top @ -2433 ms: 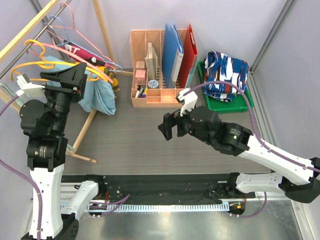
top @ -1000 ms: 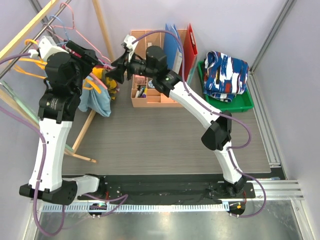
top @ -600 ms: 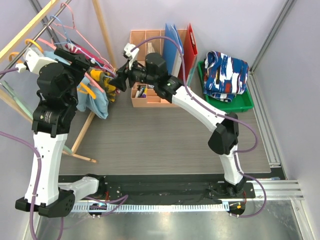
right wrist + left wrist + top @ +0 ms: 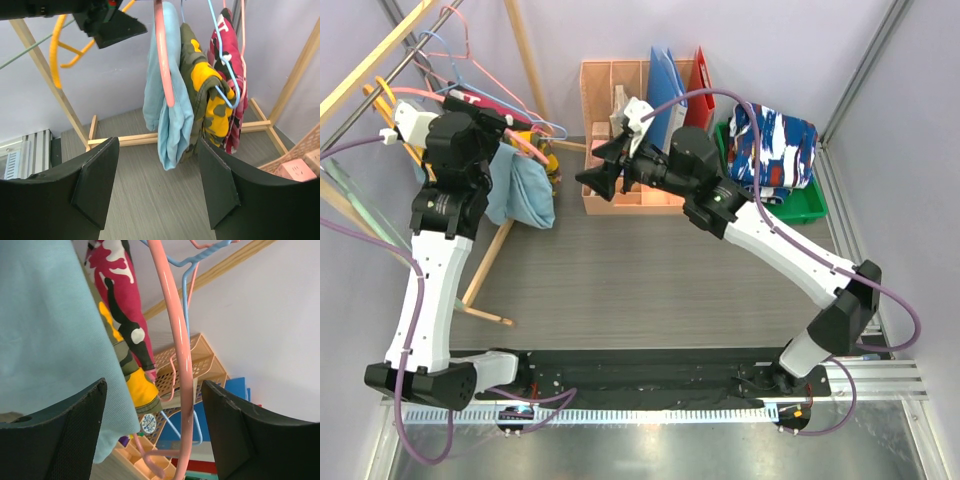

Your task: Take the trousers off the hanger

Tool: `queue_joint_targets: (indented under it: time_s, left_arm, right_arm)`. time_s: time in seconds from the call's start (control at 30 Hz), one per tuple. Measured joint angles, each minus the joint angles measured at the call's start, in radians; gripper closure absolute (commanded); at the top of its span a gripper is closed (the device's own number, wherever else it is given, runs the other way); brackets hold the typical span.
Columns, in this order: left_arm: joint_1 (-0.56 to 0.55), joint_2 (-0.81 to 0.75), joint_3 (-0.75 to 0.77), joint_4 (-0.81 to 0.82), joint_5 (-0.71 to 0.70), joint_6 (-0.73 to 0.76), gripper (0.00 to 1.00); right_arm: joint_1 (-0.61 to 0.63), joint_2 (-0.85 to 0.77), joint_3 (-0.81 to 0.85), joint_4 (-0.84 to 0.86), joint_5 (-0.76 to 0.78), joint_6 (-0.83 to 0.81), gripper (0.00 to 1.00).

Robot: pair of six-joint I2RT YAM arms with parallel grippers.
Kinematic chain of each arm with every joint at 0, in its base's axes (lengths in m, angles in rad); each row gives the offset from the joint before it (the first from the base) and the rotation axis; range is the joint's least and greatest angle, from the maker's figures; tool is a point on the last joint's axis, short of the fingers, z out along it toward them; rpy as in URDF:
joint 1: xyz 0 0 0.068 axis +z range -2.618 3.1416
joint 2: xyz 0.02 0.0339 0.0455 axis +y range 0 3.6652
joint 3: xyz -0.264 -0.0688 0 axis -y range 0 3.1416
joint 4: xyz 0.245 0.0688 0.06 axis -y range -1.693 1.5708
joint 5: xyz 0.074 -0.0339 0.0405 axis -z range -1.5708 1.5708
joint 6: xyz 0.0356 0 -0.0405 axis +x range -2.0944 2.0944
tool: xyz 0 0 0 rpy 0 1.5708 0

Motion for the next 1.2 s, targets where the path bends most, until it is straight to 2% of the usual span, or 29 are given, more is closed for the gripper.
queue_joint_targets:
  time_s: [0.07,0.1,0.2,0.37,0.47,0.5,0.57,0.9,1.2]
  left_arm:
    - [0.004,0.0,-0.045,0.067,0.013,0.001,0.36]
    - [0.007,0.002,-0.063,0.093,0.017,0.001,0.46]
    - [0.013,0.008,-0.1,0.175,0.023,0.01,0.58]
    - [0.013,0.001,-0.171,0.322,0.024,0.06,0.69]
    - [0.013,0.0,-0.184,0.369,0.023,0.106,0.83]
    - [0.014,0.0,-0.185,0.383,0.024,0.125,0.93]
    - [0.016,0.0,-0.186,0.396,0.024,0.152,1.0]
    - [0.019,0.0,-0.222,0.482,0.026,0.268,1.0]
    - [0.023,-0.021,-0.35,0.697,0.031,0.372,1.0]
  right_arm:
    - [0.0,-0.038,-0.053,0.005,0.013,-0.004,0.3]
    - [0.0,-0.059,-0.083,0.006,0.02,-0.005,0.3]
    - [0.0,-0.11,-0.146,0.013,0.033,-0.008,0.3]
    - [0.0,-0.184,-0.214,0.014,0.049,-0.01,0.3]
    - [0.0,-0.202,-0.229,0.014,0.052,-0.01,0.3]
    - [0.0,-0.206,-0.234,0.015,0.053,-0.011,0.3]
    - [0.0,-0.207,-0.242,0.014,0.055,-0.01,0.3]
    - [0.0,-0.207,-0.269,0.01,0.063,-0.011,0.29]
    - [0.0,-0.207,-0.269,0.006,0.078,-0.031,0.28]
